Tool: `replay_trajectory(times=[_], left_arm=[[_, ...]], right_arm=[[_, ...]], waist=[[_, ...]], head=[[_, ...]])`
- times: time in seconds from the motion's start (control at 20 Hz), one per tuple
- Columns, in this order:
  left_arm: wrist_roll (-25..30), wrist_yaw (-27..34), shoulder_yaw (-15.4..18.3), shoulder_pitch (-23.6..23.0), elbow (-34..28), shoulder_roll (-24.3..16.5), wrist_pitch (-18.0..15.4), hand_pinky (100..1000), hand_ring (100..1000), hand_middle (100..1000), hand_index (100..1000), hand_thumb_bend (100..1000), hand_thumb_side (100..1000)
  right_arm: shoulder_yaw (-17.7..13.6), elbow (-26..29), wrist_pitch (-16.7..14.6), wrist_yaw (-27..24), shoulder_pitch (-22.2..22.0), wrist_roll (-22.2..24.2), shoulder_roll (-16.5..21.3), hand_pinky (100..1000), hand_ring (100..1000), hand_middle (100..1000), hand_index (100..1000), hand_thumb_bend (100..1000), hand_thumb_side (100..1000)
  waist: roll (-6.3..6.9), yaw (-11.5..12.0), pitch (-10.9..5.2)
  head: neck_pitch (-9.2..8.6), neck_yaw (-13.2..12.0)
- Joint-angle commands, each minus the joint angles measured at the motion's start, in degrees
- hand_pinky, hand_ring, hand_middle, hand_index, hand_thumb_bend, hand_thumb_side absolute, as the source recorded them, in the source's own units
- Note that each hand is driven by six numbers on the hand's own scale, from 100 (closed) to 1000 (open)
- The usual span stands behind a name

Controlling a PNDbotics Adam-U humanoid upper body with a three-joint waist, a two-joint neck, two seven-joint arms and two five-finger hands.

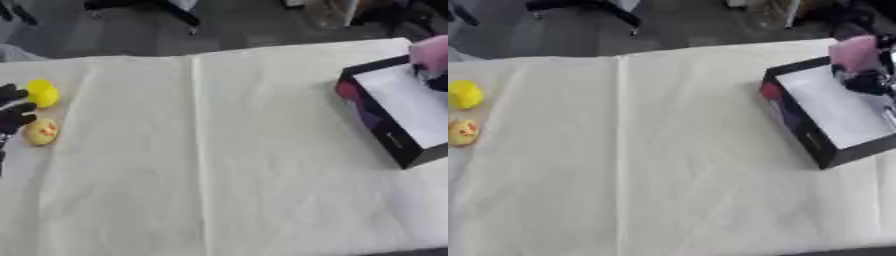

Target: Pick up the objects with one hand, pass them to the other hand, and then place them into the box on the other side of the table.

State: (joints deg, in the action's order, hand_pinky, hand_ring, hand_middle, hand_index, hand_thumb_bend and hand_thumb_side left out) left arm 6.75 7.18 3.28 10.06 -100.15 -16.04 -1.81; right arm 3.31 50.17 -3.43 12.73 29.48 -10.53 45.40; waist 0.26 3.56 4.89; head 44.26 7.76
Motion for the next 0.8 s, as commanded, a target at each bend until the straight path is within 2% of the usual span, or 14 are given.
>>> replay_trajectory(times=[0.05, 0.3, 0.55, 0.8], left_arm=[[0.2, -0.3, 0.6, 0.3, -1.3, -0.5, -0.3, 816, 780, 784, 870, 715, 599], [0.5, -0.2, 0.6, 0.2, -1.2, -0.2, -0.4, 816, 781, 785, 872, 715, 600], [0.9, -0.9, 0.9, 0.1, -1.0, -0.4, -0.4, 816, 781, 785, 871, 714, 601], [0.6, -1.7, 1.4, 0.1, -0.7, -0.8, -0.2, 814, 779, 781, 867, 712, 600]], right_arm=[[-0.5, -2.6, -0.1, 3.7, 0.5, 6.0, 3.0, 845, 656, 751, 762, 640, 334], [-1.3, -2.1, -0.2, 11.2, -0.6, 8.4, 3.6, 914, 808, 866, 883, 840, 541], [-2.9, 4.9, 0.0, 15.1, -2.4, 5.9, 4.4, 919, 792, 906, 885, 850, 596], [-5.4, 18.3, 1.5, 17.1, -5.5, -0.3, 4.1, 923, 765, 909, 861, 832, 622]], waist=[[-0.32, 0.0, -0.36], [-0.39, -0.1, -0.41], [-0.32, -0.5, -0.5], [-0.22, -0.9, -0.45]], head=[[-0.15, 0.1], [-0.15, -0.2], [-0.15, -0.6], [-0.15, -1.7]])
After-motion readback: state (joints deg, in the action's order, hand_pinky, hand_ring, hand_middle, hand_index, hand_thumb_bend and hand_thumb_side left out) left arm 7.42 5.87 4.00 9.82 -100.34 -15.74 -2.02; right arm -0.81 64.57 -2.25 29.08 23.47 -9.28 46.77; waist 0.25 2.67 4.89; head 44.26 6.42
